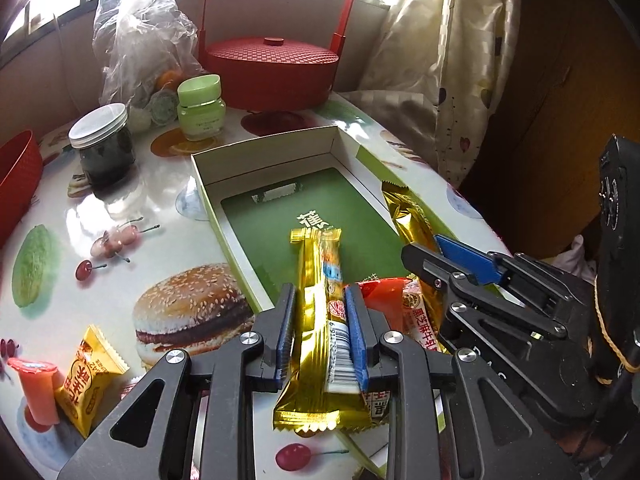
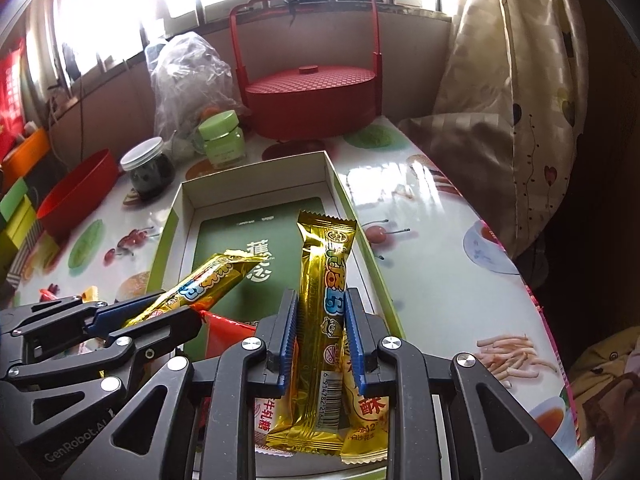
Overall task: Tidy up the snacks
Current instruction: 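Lower and release both gold candy bars into the green box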
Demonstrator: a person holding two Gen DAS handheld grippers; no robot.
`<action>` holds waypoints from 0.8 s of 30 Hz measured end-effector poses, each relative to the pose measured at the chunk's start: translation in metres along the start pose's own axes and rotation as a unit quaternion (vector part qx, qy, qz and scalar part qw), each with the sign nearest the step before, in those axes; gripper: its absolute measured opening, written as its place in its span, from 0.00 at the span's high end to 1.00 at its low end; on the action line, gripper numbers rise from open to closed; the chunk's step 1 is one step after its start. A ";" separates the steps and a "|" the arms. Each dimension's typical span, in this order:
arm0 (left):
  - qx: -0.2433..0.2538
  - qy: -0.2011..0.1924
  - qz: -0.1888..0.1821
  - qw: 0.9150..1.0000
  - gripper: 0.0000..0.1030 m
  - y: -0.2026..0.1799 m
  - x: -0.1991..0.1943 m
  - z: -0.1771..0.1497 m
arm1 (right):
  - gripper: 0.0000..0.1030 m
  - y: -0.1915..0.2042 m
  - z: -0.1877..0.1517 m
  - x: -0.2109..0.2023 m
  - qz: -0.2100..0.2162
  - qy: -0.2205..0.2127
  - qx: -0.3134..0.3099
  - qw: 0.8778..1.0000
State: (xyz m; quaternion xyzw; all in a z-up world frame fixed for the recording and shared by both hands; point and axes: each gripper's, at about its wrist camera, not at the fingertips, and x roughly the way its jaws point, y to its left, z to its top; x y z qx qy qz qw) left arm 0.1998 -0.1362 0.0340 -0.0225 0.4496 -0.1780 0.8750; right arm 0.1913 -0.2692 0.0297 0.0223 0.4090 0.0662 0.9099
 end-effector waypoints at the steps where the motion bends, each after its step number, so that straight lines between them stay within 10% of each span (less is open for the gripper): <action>1: 0.001 0.000 -0.001 1.000 0.73 0.000 0.000 0.000 | 0.79 0.000 0.000 0.000 0.000 0.000 0.000 1.000; 24: 0.000 -0.018 -0.004 1.000 0.53 -0.005 -0.028 -0.007 | 0.63 -0.004 -0.001 -0.025 -0.005 -0.024 0.019 1.000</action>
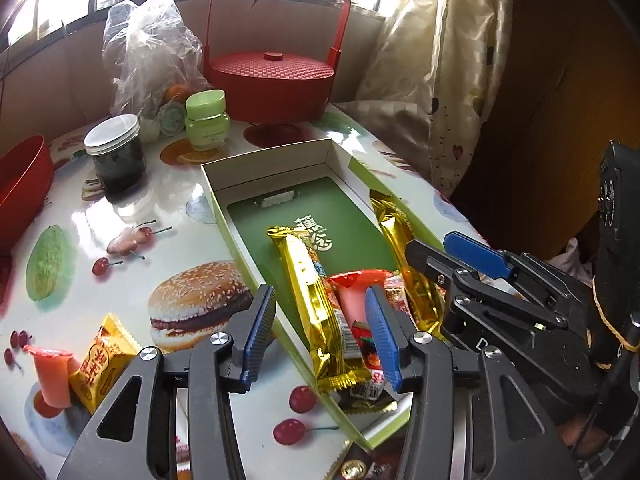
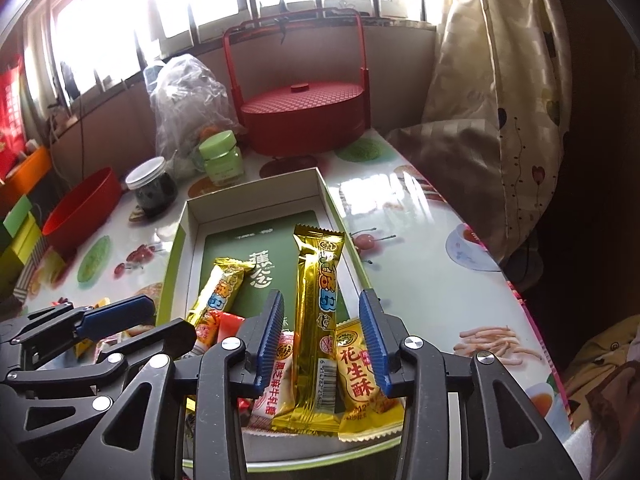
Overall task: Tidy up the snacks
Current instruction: 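Lower and release both gold candy bars into the green box, then withdraw both open tools from the box toward the remaining snacks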
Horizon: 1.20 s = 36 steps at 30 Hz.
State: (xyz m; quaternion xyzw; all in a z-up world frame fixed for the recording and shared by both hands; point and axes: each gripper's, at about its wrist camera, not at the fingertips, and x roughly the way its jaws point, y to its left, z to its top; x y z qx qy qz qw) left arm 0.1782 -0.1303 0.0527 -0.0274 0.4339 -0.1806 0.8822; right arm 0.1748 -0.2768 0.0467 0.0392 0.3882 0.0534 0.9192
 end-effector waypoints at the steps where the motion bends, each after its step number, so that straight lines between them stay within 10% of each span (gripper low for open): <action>1: -0.001 -0.002 0.000 1.000 0.53 0.000 -0.003 -0.001 | 0.62 0.000 0.000 -0.003 -0.002 -0.002 0.000 1.000; 36: -0.034 -0.083 0.050 0.995 0.53 0.048 -0.098 -0.041 | 0.58 0.066 -0.019 -0.071 0.041 -0.044 -0.011 0.998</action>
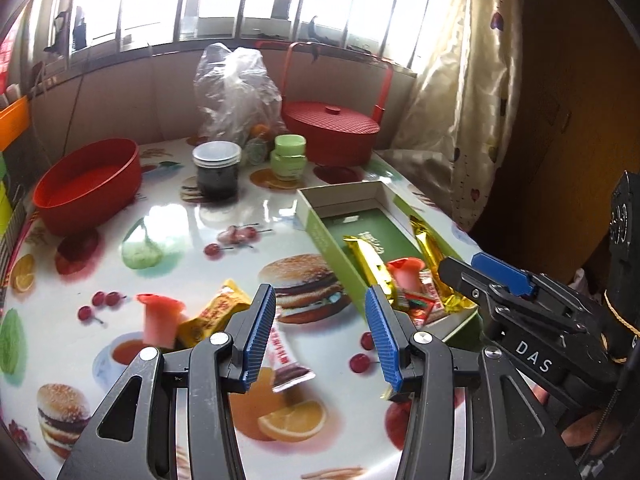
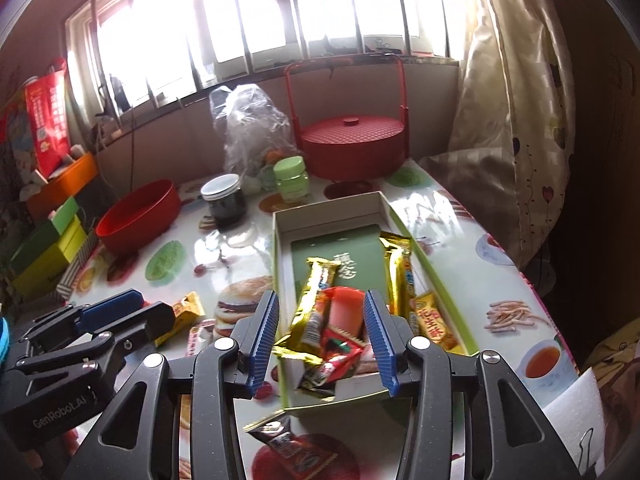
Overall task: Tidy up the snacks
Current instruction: 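Withdraw both open tools from the box toward the remaining snacks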
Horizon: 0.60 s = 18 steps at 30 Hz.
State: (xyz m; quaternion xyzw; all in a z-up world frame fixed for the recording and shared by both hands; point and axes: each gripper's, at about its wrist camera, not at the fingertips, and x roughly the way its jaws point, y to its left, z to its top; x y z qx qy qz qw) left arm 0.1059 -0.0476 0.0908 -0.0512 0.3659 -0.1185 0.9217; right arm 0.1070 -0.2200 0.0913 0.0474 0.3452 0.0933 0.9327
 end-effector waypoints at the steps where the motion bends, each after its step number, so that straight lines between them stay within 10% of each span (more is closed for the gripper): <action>1: -0.004 0.001 0.002 1.000 0.53 0.003 -0.001 -0.001 | 0.58 0.002 0.000 0.000 0.001 0.001 -0.001 1.000; 18: -0.027 -0.005 0.025 0.999 0.53 0.031 -0.010 -0.008 | 0.57 0.034 -0.001 0.014 0.027 0.014 -0.025 0.999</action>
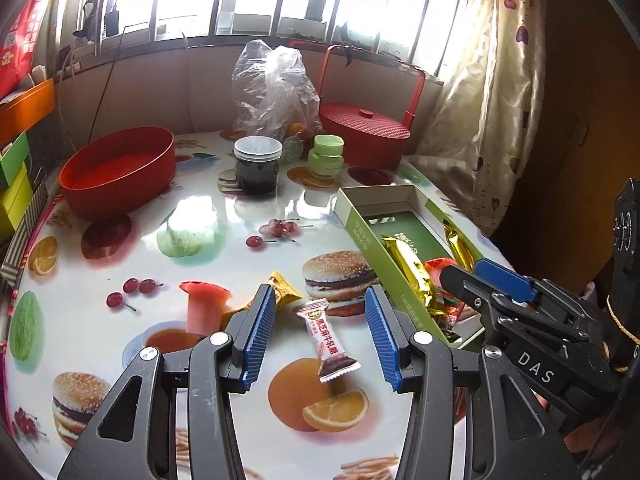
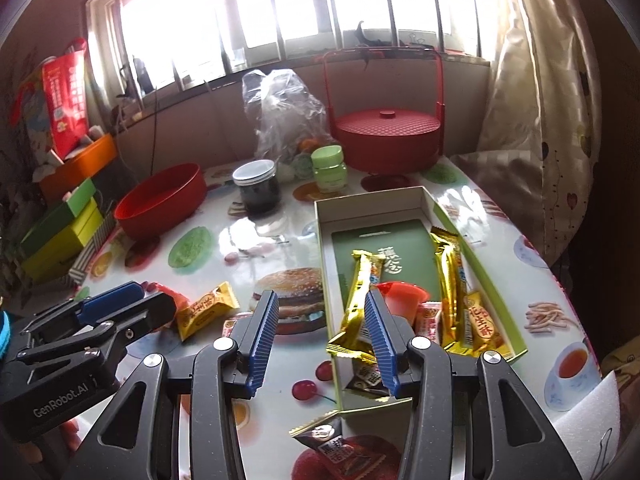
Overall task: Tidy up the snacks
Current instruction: 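Withdraw both open tools from the box toward the remaining snacks, then grasp the white milk candy with the right tool while the left tool grasps a pink jelly cup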
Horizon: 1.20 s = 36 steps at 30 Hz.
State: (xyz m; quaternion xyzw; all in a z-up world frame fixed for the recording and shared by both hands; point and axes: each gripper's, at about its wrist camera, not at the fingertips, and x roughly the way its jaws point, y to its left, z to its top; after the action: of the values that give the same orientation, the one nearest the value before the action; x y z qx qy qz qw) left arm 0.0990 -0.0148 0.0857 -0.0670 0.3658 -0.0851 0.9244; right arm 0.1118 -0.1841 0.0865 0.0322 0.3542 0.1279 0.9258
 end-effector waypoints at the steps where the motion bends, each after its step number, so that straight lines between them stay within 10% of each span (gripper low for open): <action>1: -0.002 0.000 0.001 1.000 0.53 0.002 0.000 0.000 | 0.57 0.001 0.000 0.001 0.002 0.001 -0.001 1.000; 36: -0.083 0.040 0.022 0.996 0.53 0.099 0.026 -0.028 | 0.57 0.065 -0.030 0.087 0.042 0.108 -0.049 0.992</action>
State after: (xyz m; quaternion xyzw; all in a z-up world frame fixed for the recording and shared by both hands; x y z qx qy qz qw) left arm 0.1088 0.0746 0.0300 -0.1317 0.4095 -0.0369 0.9020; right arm 0.1401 -0.0998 0.0176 -0.0121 0.4434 0.1868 0.8765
